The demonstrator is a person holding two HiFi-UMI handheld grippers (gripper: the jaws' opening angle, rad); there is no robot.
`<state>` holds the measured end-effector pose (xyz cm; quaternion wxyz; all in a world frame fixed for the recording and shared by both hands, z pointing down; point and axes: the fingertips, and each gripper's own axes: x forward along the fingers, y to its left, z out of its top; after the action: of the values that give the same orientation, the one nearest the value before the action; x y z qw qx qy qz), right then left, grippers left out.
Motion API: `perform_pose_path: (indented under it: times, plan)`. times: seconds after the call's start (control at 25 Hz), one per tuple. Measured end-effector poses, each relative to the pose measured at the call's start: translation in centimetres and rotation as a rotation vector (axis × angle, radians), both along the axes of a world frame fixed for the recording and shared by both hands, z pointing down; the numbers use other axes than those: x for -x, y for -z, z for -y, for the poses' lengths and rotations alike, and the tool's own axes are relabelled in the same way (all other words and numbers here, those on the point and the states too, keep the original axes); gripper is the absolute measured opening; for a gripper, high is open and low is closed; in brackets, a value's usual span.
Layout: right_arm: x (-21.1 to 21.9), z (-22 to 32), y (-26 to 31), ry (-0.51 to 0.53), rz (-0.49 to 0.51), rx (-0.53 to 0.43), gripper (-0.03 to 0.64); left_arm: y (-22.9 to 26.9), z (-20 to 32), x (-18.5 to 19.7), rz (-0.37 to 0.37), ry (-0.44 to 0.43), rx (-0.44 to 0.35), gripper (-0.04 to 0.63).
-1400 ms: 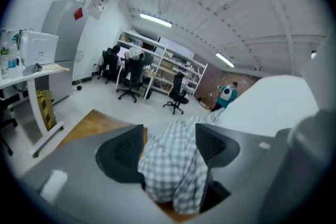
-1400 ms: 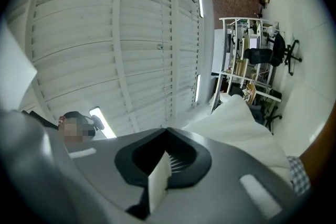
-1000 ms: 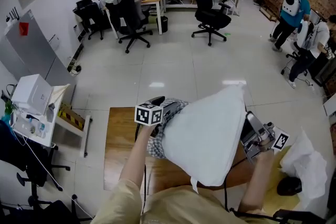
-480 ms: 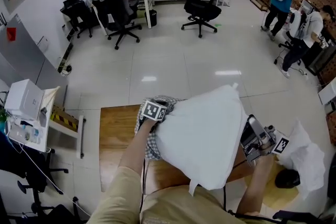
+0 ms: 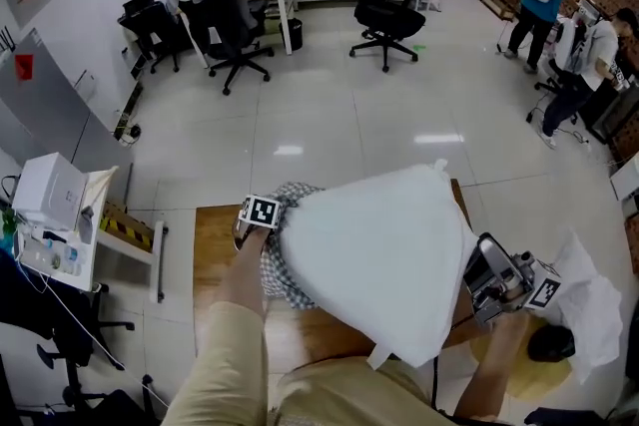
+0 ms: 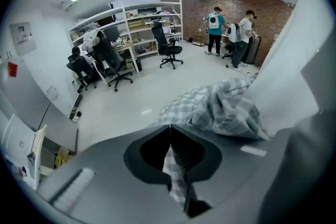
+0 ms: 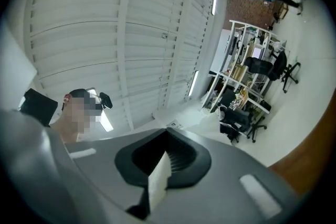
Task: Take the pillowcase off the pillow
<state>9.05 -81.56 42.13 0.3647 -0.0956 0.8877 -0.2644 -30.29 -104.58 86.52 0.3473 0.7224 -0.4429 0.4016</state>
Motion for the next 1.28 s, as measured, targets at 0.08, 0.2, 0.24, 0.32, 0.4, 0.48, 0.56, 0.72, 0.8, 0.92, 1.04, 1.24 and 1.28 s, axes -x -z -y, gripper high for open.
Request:
perform_pose_path:
  times: [0.08, 0.2, 0.24, 0.32, 0.4, 0.48, 0.56, 0.72, 0.8, 0.92, 1.04, 1.24, 1.28]
  plan:
    - [-0.3, -0.1, -0.1, 0.004, 0.006, 0.001, 0.0, 1.4, 3.1, 2.4, 0.035, -0.009, -0.203, 0.014]
    - [-1.1, 0.5, 0.1, 0.026, 0.099, -0.013, 0.0, 5.3, 4.7, 1.4, -0.119, -0.038, -0.411, 0.114]
    - [-1.4, 1.1, -0.1, 0.024, 0.12, -0.008, 0.0, 6.8, 4.0, 0.6, -0.203, -0.03, -0.427, 0.199]
    - [-1.8, 2.0, -0.9, -0.016, 0.101, 0.012, 0.0, 9.2, 1.1, -0.8, -0.337, -0.042, -0.455, 0.295]
    - [-2.2, 2.3, -1.8, -0.077, 0.042, 0.024, 0.0, 9.6, -3.3, -1.9, -0.386, -0.081, -0.466, 0.333]
    - [-2.8, 2.3, -2.6, -0.1, 0.036, 0.026, 0.0, 7.9, -8.1, -2.6, -0.412, -0.101, -0.434, 0.333]
    - [-3.0, 2.1, -3.0, -0.082, 0.068, 0.018, 0.0, 6.2, -12.6, -3.4, -0.431, -0.115, -0.407, 0.336]
    - [-2.3, 1.9, -2.6, -0.027, 0.099, -0.005, 0.0, 3.2, -19.4, -6.5, -0.48, -0.096, -0.385, 0.364]
    - [-2.0, 1.9, -2.5, -0.006, 0.107, -0.006, 0.0, 0.1, -21.3, -7.5, -0.48, -0.036, -0.353, 0.368]
    - [-1.4, 1.7, -2.1, 0.02, 0.11, -0.009, 0.0, -3.4, -22.8, -8.2, -0.424, 0.035, -0.36, 0.332]
    - [-1.1, 1.9, -1.9, 0.029, 0.116, 0.0, 0.0, -4.1, -23.0, -8.4, -0.464, 0.133, -0.387, 0.256]
    - [-1.2, 1.5, -2.2, 0.023, 0.101, 0.002, 0.0, -4.9, -22.0, -8.3, -0.414, 0.193, -0.364, 0.143]
    - [-1.1, 1.2, -2.1, 0.026, 0.095, -0.003, 0.0, -4.7, -21.5, -8.0, -0.405, 0.211, -0.372, 0.094]
